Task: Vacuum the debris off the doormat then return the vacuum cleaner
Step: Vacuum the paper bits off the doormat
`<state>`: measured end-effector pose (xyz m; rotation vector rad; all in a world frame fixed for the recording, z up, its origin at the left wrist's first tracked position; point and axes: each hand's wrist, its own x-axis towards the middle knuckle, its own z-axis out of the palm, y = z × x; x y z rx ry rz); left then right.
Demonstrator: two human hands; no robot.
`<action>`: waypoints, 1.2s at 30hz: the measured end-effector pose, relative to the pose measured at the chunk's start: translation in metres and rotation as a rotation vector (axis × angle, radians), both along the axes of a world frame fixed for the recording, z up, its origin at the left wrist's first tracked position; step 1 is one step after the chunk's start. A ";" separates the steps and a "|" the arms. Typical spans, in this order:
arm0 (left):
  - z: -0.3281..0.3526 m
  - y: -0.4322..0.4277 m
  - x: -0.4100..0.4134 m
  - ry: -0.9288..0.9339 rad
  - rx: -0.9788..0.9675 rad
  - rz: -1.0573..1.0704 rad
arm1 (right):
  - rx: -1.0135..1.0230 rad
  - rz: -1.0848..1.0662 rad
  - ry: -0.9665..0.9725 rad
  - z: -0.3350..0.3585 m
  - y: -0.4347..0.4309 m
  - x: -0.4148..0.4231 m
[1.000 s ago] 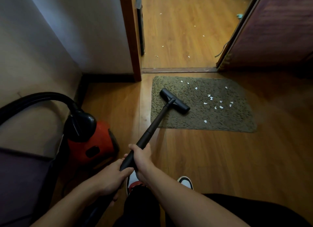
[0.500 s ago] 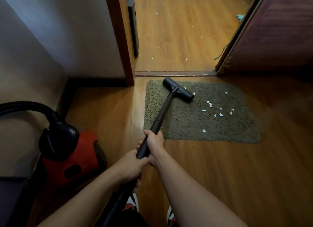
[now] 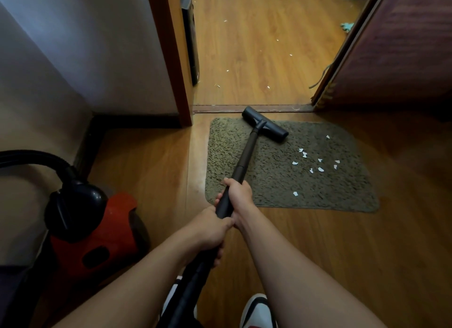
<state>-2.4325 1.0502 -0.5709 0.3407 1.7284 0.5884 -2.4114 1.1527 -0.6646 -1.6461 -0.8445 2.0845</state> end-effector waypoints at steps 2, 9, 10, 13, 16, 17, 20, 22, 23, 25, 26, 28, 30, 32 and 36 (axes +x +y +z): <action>-0.002 0.000 0.000 -0.002 0.005 -0.003 | -0.005 -0.005 0.002 -0.001 0.000 0.001; -0.007 -0.017 -0.001 -0.020 -0.005 -0.010 | -0.005 0.010 -0.020 0.000 -0.017 0.004; -0.006 -0.021 0.000 -0.017 -0.005 -0.011 | -0.009 0.015 -0.026 0.000 -0.022 0.004; 0.000 -0.035 -0.002 -0.008 -0.016 -0.021 | -0.022 0.008 -0.022 0.006 -0.037 0.005; 0.007 -0.054 -0.006 -0.001 -0.042 -0.052 | -0.048 0.027 -0.032 0.009 -0.059 0.005; 0.009 -0.062 -0.007 0.003 -0.045 -0.065 | -0.054 0.033 -0.036 0.011 -0.068 0.005; 0.016 -0.089 -0.007 0.006 -0.053 -0.077 | -0.063 0.048 -0.030 0.017 -0.096 0.008; 0.020 -0.105 -0.008 0.013 -0.067 -0.084 | -0.073 0.051 -0.023 0.023 -0.113 0.010; 0.021 -0.112 -0.008 0.022 -0.080 -0.094 | -0.076 0.050 -0.026 0.025 -0.121 0.011; 0.024 -0.126 -0.009 0.022 -0.105 -0.104 | -0.085 0.049 -0.033 0.026 -0.135 0.012; 0.025 -0.132 -0.009 0.016 -0.120 -0.101 | -0.094 0.048 -0.028 0.028 -0.141 0.011; 0.028 -0.143 -0.010 0.004 -0.142 -0.091 | -0.107 0.037 -0.021 0.033 -0.152 0.011; 0.031 -0.149 -0.010 0.005 -0.144 -0.096 | -0.107 0.027 -0.019 0.037 -0.158 0.013; 0.032 -0.148 -0.006 0.017 -0.128 -0.108 | -0.086 0.023 -0.027 0.039 -0.157 0.018; 0.026 -0.130 0.006 0.021 -0.081 -0.105 | -0.061 0.008 -0.055 0.033 -0.139 0.025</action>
